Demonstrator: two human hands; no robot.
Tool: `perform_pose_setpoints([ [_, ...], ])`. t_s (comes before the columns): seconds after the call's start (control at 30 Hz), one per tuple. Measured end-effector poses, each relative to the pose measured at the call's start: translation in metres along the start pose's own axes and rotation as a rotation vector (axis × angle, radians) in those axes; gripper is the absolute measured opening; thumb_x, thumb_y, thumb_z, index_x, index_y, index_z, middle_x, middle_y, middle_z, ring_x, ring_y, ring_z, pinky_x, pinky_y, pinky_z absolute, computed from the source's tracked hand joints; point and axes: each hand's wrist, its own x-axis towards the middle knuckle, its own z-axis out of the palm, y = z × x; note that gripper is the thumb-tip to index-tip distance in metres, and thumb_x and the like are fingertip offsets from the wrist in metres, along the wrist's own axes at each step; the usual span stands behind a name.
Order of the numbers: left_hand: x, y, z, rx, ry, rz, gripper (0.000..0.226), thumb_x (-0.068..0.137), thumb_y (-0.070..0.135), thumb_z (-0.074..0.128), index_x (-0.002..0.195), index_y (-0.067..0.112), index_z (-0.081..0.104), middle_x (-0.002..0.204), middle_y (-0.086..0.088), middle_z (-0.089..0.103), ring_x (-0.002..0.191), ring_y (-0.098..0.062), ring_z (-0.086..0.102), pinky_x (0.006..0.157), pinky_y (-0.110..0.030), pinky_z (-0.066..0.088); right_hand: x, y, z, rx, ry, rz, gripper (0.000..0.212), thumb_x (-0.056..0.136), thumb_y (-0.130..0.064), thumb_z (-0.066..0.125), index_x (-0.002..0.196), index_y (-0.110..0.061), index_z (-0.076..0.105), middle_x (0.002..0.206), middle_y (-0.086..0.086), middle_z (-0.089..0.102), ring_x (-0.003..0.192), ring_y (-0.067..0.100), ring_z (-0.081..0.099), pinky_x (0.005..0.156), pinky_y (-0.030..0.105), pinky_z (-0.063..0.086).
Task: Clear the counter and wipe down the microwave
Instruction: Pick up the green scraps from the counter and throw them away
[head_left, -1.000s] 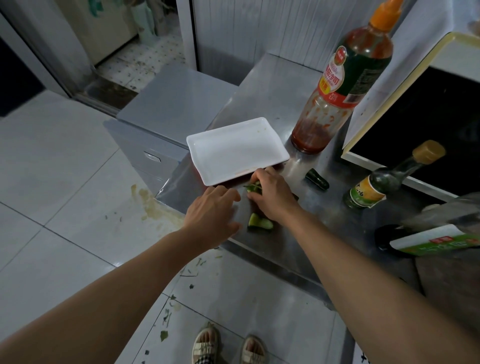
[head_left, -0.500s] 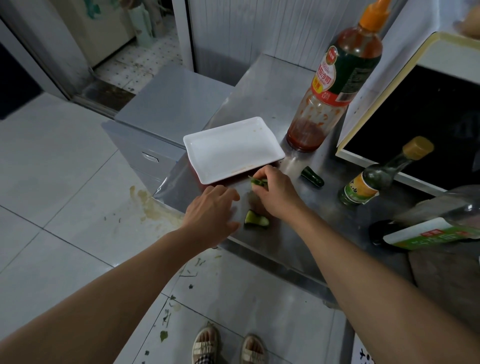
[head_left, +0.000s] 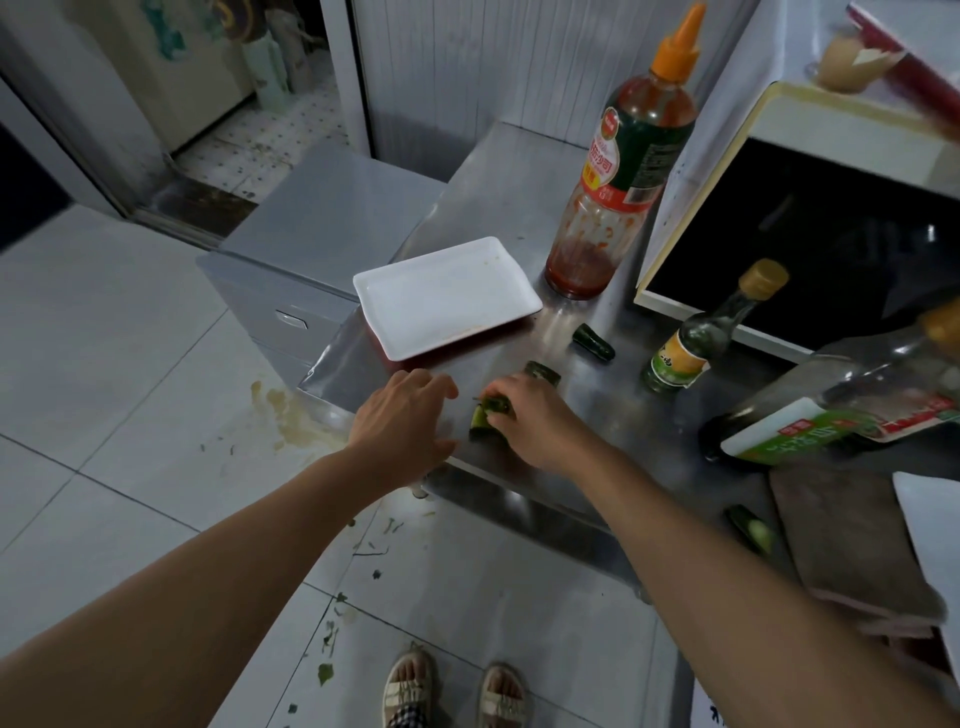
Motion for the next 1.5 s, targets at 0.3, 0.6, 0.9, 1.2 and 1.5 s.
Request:
perform_pose_setpoints([
  [0.3, -0.005, -0.004, 0.004, 0.0, -0.017, 0.01, 0.054, 0.08, 0.037, 0.07, 0.127, 0.025, 0.046, 0.129, 0.0, 0.05, 0.113, -0.018, 0.047, 0.086, -0.031, 0.046, -0.009, 0.002, 0.024, -0.117, 0.053, -0.054, 0.031, 0.089, -0.014, 0.059, 0.116, -0.006, 0.046, 0.127, 0.011, 0.04, 0.121, 0.025, 0.036, 0.103, 0.03, 0.03],
  [0.6, 0.006, 0.008, 0.0, 0.004, -0.025, 0.038, 0.055, 0.08, 0.036, 0.069, 0.128, 0.026, 0.045, 0.132, 0.0, 0.047, 0.12, -0.019, 0.043, 0.083, -0.03, 0.039, -0.021, 0.011, 0.004, 0.105, 0.105, 0.115, 0.022, 0.094, -0.014, 0.052, 0.115, -0.006, 0.05, 0.122, 0.014, 0.053, 0.113, 0.026, 0.05, 0.09, 0.029, 0.04],
  [0.9, 0.037, 0.044, 0.001, 0.028, -0.076, 0.114, 0.053, 0.081, 0.039, 0.068, 0.128, 0.029, 0.046, 0.129, 0.001, 0.048, 0.12, -0.019, 0.043, 0.088, -0.035, 0.046, -0.051, 0.039, -0.039, 0.218, 0.29, 0.155, 0.024, 0.093, -0.009, 0.053, 0.116, -0.011, 0.056, 0.117, 0.007, 0.061, 0.105, 0.02, 0.057, 0.078, 0.017, 0.035],
  [1.2, 0.08, 0.066, 0.018, 0.082, -0.007, 0.252, 0.042, 0.084, 0.02, 0.06, 0.126, 0.025, 0.05, 0.123, 0.001, 0.053, 0.115, -0.021, 0.046, 0.076, -0.029, 0.04, -0.063, 0.067, -0.054, 0.292, 0.372, 0.222, 0.023, 0.095, -0.014, 0.051, 0.118, -0.016, 0.054, 0.107, -0.002, 0.053, 0.097, 0.011, 0.049, 0.079, 0.022, 0.034],
  [1.5, 0.099, 0.065, 0.032, 0.125, -0.049, 0.344, 0.039, 0.085, 0.02, 0.062, 0.123, 0.026, 0.056, 0.122, 0.002, 0.054, 0.113, -0.019, 0.047, 0.087, -0.03, 0.041, -0.061, 0.082, -0.048, 0.284, 0.392, 0.265, 0.027, 0.094, -0.012, 0.052, 0.121, -0.013, 0.054, 0.121, 0.007, 0.058, 0.108, 0.019, 0.053, 0.085, 0.024, 0.037],
])
